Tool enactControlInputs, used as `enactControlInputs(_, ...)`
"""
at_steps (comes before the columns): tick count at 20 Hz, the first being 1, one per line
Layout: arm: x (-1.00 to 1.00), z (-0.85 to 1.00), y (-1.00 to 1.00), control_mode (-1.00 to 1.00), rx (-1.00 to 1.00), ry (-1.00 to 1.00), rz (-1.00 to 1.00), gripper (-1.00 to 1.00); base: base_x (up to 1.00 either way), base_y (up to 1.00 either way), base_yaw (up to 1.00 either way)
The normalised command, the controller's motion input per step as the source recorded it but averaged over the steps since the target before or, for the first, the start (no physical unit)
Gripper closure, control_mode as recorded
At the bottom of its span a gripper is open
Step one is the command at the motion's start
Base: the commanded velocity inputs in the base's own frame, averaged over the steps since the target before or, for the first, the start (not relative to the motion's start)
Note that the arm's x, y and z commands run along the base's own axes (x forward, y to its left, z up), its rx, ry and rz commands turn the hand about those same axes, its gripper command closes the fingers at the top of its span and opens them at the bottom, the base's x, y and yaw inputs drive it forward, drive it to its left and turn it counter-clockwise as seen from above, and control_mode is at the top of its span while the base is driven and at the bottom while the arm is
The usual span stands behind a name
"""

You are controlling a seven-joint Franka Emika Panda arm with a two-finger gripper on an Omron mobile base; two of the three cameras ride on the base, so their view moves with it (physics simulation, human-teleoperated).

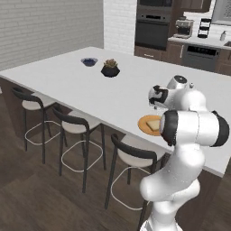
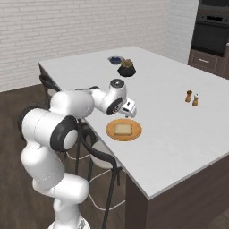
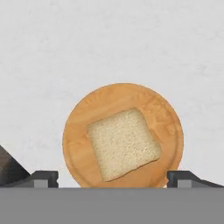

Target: Start the toaster. Once the lever pops up, take the bread to the plate on the dining counter.

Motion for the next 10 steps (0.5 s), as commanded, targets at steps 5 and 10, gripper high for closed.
enactControlInputs(5, -0.58, 0.82, 0.32, -1.00, 0.00, 0.04, -0.20, -1.00, 0.00, 0.00, 0.00)
enactControlInputs(10, -0.64, 0.63, 0.01, -1.00, 0.00, 0.02, -0.18, -1.00, 0.00, 0.00, 0.00)
